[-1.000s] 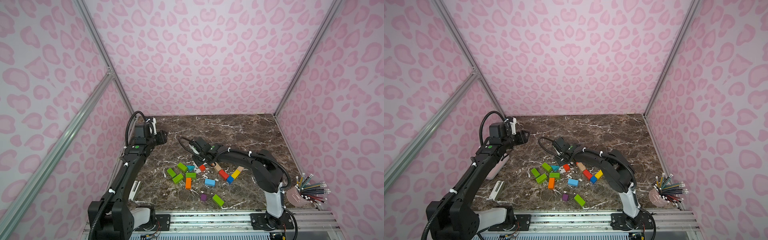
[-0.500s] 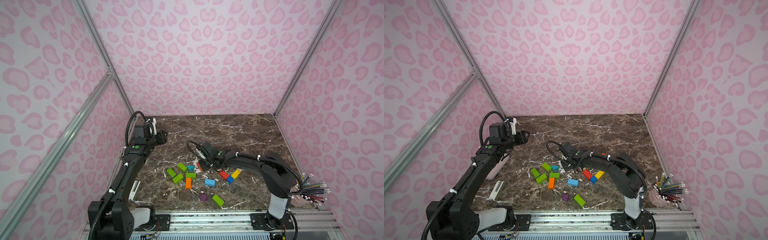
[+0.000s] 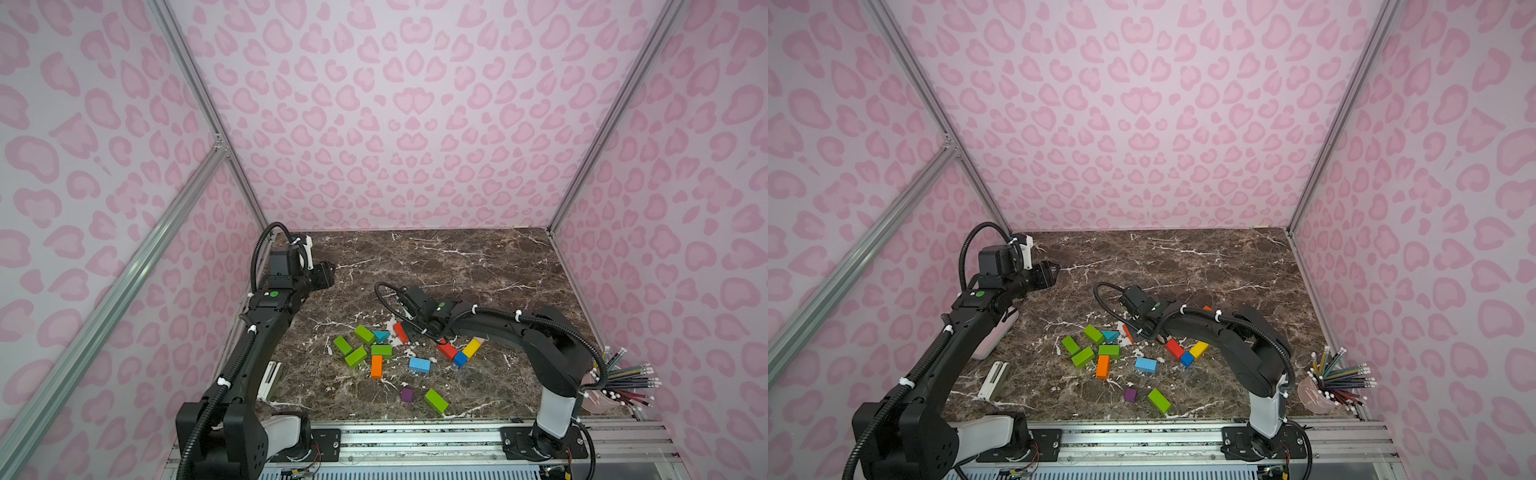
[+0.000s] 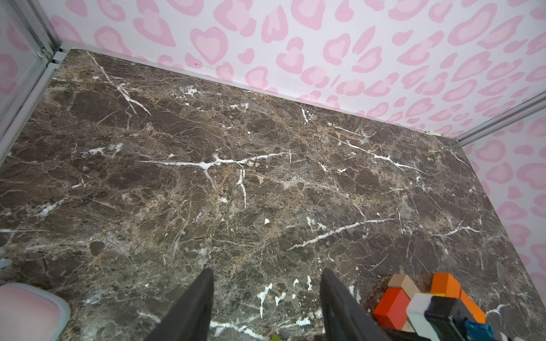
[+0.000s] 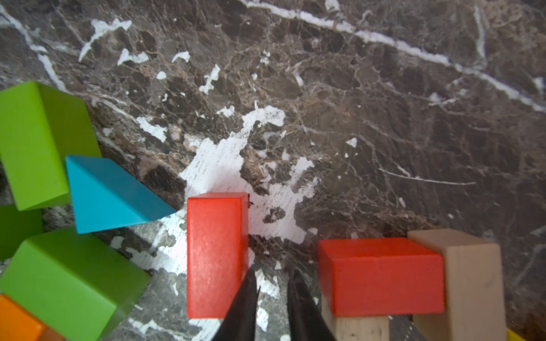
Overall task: Assemble a heart with building blocks
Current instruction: Assemble the building block at the center of the board.
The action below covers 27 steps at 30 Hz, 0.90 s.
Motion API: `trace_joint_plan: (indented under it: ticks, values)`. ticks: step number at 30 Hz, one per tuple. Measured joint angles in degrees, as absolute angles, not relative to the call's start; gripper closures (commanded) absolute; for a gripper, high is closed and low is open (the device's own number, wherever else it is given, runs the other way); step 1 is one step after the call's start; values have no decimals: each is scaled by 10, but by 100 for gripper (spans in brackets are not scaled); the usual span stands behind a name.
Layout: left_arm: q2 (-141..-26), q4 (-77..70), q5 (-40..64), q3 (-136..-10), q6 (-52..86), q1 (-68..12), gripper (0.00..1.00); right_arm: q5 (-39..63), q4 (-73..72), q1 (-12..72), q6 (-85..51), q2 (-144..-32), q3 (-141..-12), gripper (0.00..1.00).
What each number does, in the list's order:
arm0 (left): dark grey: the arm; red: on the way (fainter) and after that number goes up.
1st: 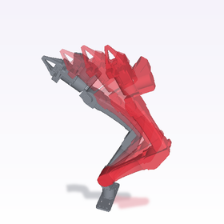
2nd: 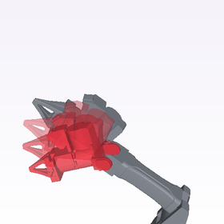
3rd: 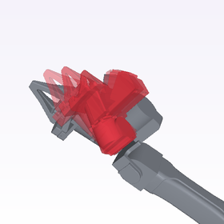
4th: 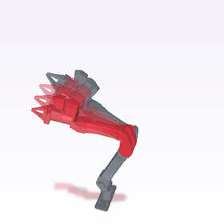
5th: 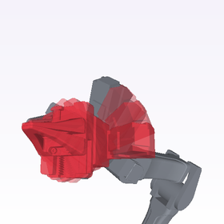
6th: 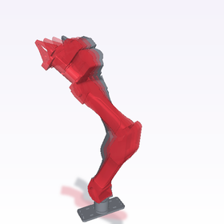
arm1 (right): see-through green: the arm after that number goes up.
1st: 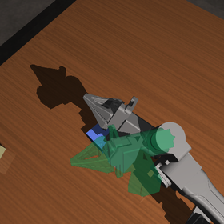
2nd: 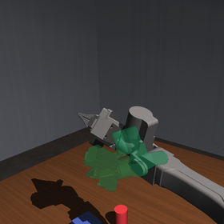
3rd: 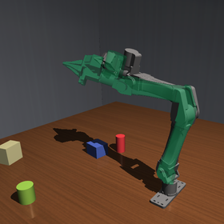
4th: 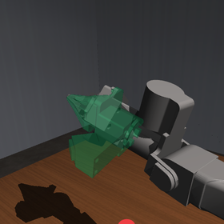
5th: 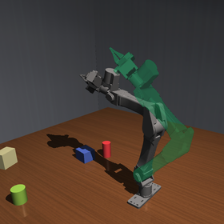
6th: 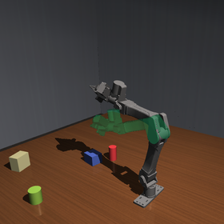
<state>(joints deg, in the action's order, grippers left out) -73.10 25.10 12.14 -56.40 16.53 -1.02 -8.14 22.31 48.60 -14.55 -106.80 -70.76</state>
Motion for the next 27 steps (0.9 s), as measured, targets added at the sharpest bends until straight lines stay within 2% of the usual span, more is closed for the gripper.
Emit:
trace_joint_plan:
  ticks: [27]
  values:
    - [-731, 251, 121, -564, 165, -10, 40, -63, 228, 509, -139, -1058, -691, 69]
